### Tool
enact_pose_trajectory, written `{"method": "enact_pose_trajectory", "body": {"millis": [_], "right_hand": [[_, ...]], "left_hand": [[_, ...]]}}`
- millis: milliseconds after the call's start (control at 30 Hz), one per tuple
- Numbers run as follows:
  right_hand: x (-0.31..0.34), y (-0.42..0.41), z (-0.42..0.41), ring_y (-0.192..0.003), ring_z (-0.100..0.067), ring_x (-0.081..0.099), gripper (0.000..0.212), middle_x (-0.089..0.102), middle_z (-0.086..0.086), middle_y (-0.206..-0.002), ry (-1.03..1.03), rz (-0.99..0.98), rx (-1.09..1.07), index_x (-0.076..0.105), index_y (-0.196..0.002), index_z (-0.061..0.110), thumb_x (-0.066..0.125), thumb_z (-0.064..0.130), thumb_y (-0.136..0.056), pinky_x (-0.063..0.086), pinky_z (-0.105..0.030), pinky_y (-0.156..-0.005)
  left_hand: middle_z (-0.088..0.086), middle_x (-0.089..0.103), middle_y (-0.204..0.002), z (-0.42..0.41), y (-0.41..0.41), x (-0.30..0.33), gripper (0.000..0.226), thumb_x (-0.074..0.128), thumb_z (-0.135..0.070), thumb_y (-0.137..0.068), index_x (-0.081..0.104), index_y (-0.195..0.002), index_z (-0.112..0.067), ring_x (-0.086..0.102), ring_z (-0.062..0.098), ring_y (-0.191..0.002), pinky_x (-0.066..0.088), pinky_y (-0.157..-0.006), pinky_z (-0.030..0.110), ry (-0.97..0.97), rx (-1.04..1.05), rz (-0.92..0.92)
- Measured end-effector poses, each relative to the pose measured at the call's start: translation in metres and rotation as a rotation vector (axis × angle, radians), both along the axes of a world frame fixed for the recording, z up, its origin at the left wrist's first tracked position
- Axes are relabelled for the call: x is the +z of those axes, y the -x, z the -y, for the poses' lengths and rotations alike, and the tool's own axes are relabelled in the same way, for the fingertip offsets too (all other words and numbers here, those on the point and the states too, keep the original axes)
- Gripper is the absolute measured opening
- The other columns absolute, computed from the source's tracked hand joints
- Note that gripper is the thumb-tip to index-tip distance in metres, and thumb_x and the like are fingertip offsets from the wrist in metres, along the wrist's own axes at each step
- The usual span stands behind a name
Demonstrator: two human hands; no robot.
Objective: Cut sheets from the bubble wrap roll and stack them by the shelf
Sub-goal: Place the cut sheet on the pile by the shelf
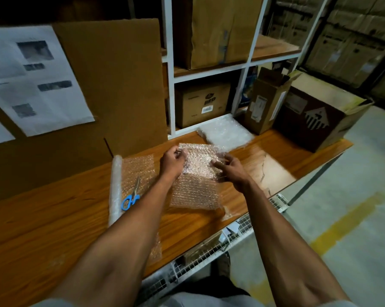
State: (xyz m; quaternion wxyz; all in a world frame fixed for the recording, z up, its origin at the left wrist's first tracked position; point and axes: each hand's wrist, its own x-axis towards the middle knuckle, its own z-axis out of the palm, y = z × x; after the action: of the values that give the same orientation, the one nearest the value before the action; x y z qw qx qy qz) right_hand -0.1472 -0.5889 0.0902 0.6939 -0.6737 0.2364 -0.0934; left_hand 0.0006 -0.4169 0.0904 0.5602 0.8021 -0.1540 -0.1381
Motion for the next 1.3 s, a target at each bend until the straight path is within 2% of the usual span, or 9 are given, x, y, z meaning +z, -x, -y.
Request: {"method": "enact_pose_trajectory", "body": {"millis": [300,467,633,767,900,967,1033,1200,1300], "right_hand": [[-0.020,-0.065,0.139,-0.051,-0.009,0.034,0.014,0.062,0.005,-0.079,-0.014,0.007,-0.032,0.071,-0.110,0.018,0.061,0.028,-0.107,0.025,-0.020,-0.045],[-0.032,-0.097,0.217,-0.069,-0.025,0.048,0.017,0.070,-0.003,-0.086,0.035,-0.006,0.024,0.072,-0.110,0.017,0.059,0.028,-0.108,0.033,-0.028,-0.052],[-0.036,-0.127,0.283,-0.060,-0.023,0.050,0.017,0.077,-0.006,-0.087,0.127,-0.084,0.049,0.068,-0.112,0.017,0.057,0.030,-0.109,0.032,-0.026,-0.043],[-0.041,-0.154,0.316,-0.053,-0.014,0.061,0.016,0.076,-0.010,-0.093,0.213,-0.164,0.005,0.070,-0.113,0.022,0.059,0.032,-0.108,0.049,-0.028,-0.047],[-0.051,-0.186,0.339,-0.061,-0.018,0.066,0.016,0.072,-0.011,-0.092,0.207,-0.187,-0.016,0.071,-0.111,0.016,0.063,0.028,-0.106,0.056,-0.031,-0.051],[-0.058,-0.204,0.351,-0.059,-0.018,0.066,0.011,0.072,-0.011,-0.093,0.242,-0.189,-0.016,0.071,-0.102,0.020,0.064,0.029,-0.105,0.056,-0.030,-0.051],[-0.063,-0.219,0.359,-0.056,-0.017,0.068,0.010,0.074,-0.012,-0.093,0.301,-0.195,-0.004,0.069,-0.097,0.025,0.064,0.029,-0.105,0.056,-0.029,-0.050],[-0.075,-0.249,0.376,-0.053,-0.017,0.071,0.012,0.076,-0.008,-0.084,0.431,-0.226,0.008,0.070,-0.102,0.016,0.066,0.028,-0.104,0.057,-0.029,-0.046],[-0.081,-0.260,0.382,-0.052,-0.018,0.071,0.015,0.076,-0.008,-0.079,0.511,-0.179,0.025,0.070,-0.102,0.012,0.069,0.027,-0.102,0.054,-0.026,-0.043]], "left_hand": [[0.004,0.065,-0.136,0.132,-0.052,-0.017,0.052,0.061,-0.043,-0.101,0.053,-0.146,-0.017,0.062,0.022,-0.119,0.050,-0.093,0.032,-0.006,0.095,-0.108],[0.005,0.064,-0.139,0.205,-0.072,-0.027,0.048,0.061,-0.038,-0.102,0.055,-0.145,-0.017,0.062,0.023,-0.122,0.052,-0.103,0.039,0.003,0.134,-0.157],[0.001,0.072,-0.121,0.263,-0.094,-0.040,0.036,0.062,-0.034,-0.102,0.060,-0.135,-0.018,0.070,0.011,-0.089,0.057,-0.076,0.026,-0.005,0.156,-0.186],[0.000,0.073,-0.094,0.296,-0.118,-0.051,0.015,0.062,-0.027,-0.103,0.063,-0.114,-0.016,0.069,0.008,-0.069,0.052,-0.049,0.015,-0.060,0.178,-0.188],[-0.001,0.075,-0.096,0.320,-0.153,-0.077,0.013,0.064,-0.037,-0.100,0.063,-0.108,-0.026,0.076,0.021,-0.079,0.064,-0.074,0.039,-0.165,0.184,-0.203],[-0.005,0.071,-0.088,0.330,-0.162,-0.077,0.009,0.063,-0.036,-0.100,0.060,-0.102,-0.028,0.073,0.018,-0.075,0.062,-0.069,0.024,-0.199,0.186,-0.198],[-0.013,0.060,-0.077,0.334,-0.167,-0.075,0.005,0.058,-0.029,-0.105,0.058,-0.103,-0.024,0.059,0.000,-0.063,0.042,-0.049,0.003,-0.254,0.196,-0.163],[0.002,0.075,-0.098,0.349,-0.185,-0.080,0.011,0.060,-0.035,-0.102,0.065,-0.105,-0.026,0.072,0.019,-0.078,0.064,-0.074,0.037,-0.347,0.228,-0.110],[0.003,0.076,-0.101,0.353,-0.191,-0.083,0.015,0.060,-0.037,-0.101,0.068,-0.105,-0.025,0.072,0.024,-0.088,0.062,-0.081,0.038,-0.417,0.236,-0.038]]}}
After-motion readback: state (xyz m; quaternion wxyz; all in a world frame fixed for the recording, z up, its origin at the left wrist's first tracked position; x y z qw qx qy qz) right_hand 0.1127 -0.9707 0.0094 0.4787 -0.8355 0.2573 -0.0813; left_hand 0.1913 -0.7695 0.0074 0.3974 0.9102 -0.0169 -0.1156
